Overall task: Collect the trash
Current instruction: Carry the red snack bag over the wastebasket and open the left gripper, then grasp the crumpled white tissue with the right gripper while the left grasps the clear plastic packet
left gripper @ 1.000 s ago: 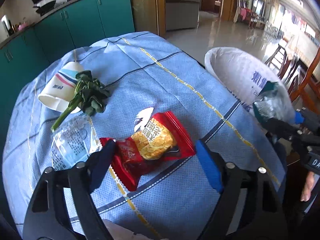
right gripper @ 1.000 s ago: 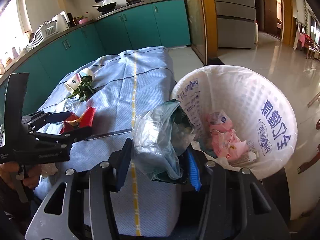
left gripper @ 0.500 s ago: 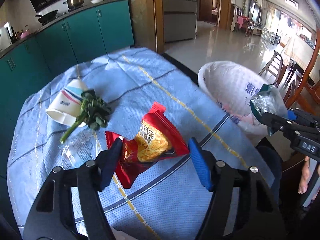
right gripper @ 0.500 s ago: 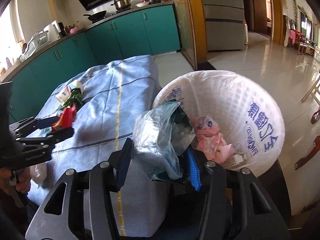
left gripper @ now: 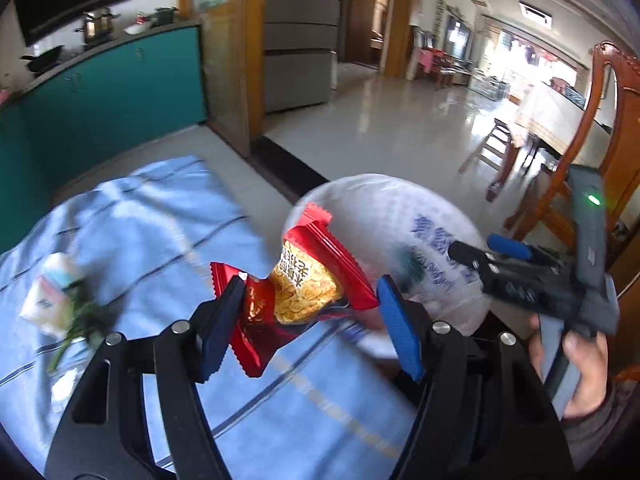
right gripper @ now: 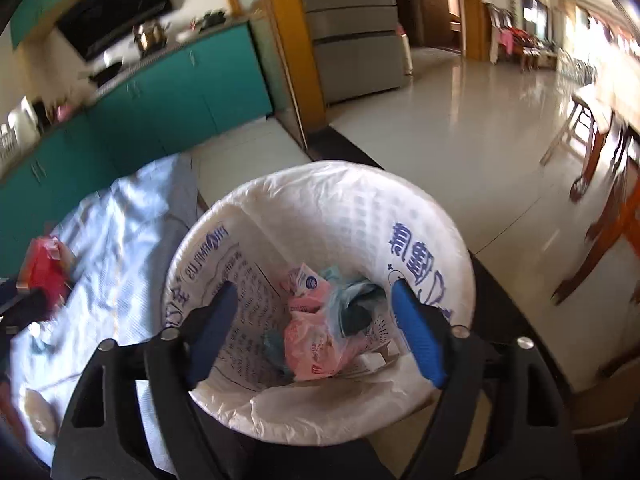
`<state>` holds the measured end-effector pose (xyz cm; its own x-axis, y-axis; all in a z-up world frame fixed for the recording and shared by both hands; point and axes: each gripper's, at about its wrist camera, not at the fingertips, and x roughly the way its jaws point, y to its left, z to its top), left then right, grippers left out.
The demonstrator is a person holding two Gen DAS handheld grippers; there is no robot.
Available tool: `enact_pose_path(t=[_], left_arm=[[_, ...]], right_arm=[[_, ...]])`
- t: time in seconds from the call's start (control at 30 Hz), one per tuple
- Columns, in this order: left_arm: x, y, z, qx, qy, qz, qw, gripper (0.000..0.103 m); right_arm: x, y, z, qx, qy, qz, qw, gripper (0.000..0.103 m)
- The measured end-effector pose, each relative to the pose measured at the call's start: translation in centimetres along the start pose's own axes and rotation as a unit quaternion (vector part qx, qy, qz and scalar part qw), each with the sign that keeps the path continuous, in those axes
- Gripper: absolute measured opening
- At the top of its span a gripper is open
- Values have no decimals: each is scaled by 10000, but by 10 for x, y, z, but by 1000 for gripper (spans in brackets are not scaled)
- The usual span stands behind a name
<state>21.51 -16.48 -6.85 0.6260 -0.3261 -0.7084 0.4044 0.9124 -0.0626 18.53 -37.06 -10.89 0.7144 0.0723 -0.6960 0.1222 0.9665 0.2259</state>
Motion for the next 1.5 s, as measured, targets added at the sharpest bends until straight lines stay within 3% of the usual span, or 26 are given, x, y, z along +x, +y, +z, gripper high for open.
enact_pose_path(t=[0.13,0.2,0.3,0.37,0.43,0.53,0.63,0.7,0.73,0.83,0.9,0.97,1.1,1.13,1.17,1.23,1.3,1.5], left_arm=[[31,-28,8,105,52,-222,9997,68],[47,-43,8,195,97,-410,9989,77],[63,-56,5,210,196,-141,9995,88],[60,-53,1,166,303,-34,9994,89],[45,-42,-4,127,265,219,9993,90],[0,1,-19,47,16,1053,9944,93],[-54,77,-42,-504,-253,1849,9811,98],[-77,125,-59,-994,-194,2363,9664,98],[-93,156,-74,-1350,-101,2781,9510,98],[-124,212,-108,-1964,86,3359,9211,98],[-136,234,-129,-2251,190,3416,9123,98],[-141,245,-144,-2469,274,3356,9087,98],[-139,248,-154,-2500,335,3161,9146,98],[-139,244,-155,-2449,301,3117,9176,98],[-139,240,-154,-2383,256,3044,9219,98],[-134,232,-155,-2243,189,2878,9309,98],[-124,227,-149,-2129,119,2735,9379,98],[-81,202,-125,-1827,286,2003,9621,98]], right_arm=[[-28,-19,-15,157,-117,-239,9995,84],[-40,-27,-23,235,-156,-325,9991,84],[-55,-32,-32,205,-191,-469,9985,84],[-63,-33,-38,107,-232,-580,9980,84],[-67,-31,-42,49,-241,-601,9979,90],[-65,-22,-48,-1,-151,-393,9991,90],[-55,14,-53,-228,79,220,9995,90],[-49,55,-61,-638,284,745,9948,90],[-46,78,-66,-879,406,1032,9899,90],[-39,167,-94,-1697,963,2182,9562,90],[-43,221,-117,-2284,1202,2833,9236,90],[-47,267,-139,-2797,1298,3116,8988,90],[-42,315,-170,-3419,1459,3152,8732,90],[-42,321,-175,-3525,1471,3148,8689,85],[-41,323,-179,-3588,1478,3102,8679,72],[-41,320,-178,-3605,1375,2924,8750,36],[-40,305,-169,-3302,1420,2988,8840,32],[-41,242,-129,-2346,1028,2438,9354,32]])
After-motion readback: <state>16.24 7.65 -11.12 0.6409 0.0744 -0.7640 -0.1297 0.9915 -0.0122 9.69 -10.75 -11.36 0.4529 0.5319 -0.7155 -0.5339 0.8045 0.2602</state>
